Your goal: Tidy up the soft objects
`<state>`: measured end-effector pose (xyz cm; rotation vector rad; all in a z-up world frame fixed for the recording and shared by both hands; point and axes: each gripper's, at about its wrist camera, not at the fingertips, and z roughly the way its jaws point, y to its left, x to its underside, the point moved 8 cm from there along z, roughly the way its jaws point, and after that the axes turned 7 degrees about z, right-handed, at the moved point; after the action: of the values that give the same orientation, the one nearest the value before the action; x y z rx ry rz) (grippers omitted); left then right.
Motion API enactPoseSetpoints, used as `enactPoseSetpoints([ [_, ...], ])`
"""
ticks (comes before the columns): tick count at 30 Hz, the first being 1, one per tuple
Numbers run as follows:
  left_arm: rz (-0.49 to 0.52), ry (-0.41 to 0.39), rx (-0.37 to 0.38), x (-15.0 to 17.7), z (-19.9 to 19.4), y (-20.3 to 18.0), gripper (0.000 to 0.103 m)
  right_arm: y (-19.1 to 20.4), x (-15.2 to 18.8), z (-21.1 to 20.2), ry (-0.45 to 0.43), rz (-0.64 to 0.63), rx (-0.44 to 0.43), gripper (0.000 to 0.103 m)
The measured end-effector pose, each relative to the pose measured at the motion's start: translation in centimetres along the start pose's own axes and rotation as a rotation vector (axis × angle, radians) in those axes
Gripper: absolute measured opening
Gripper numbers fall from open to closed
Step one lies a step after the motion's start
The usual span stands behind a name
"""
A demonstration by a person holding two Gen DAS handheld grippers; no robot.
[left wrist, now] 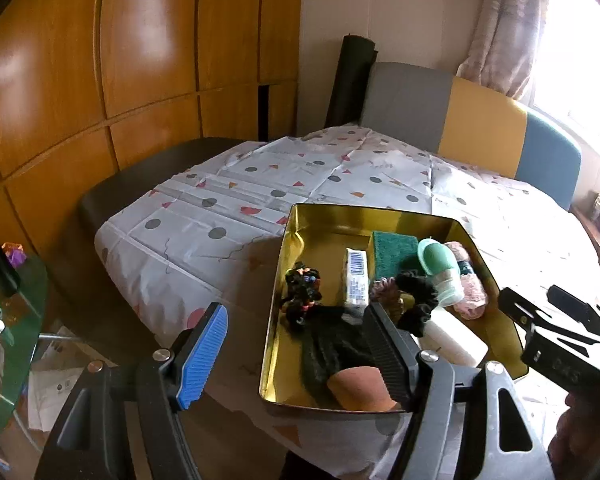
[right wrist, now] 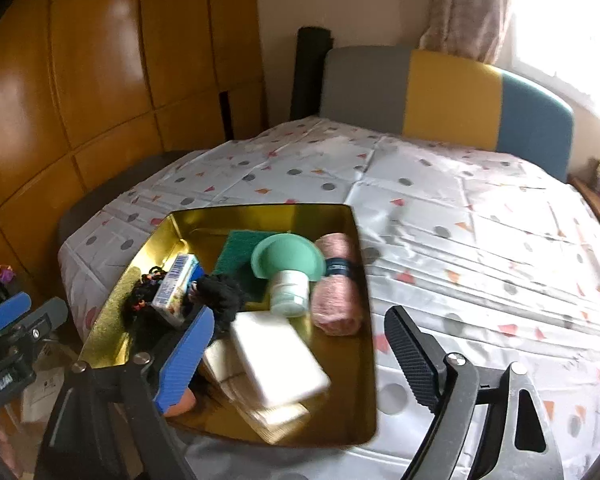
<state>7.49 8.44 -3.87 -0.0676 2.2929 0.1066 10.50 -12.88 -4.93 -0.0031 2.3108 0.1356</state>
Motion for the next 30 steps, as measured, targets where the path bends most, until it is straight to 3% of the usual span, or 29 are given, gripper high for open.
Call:
enactPoseSetpoints([
  [30,0.016,-0.01,-0.009,0.2,-1.1,-1.0,0.071,-0.3,1.3,-1.8,-0.024,0.001,0.012,0.091],
])
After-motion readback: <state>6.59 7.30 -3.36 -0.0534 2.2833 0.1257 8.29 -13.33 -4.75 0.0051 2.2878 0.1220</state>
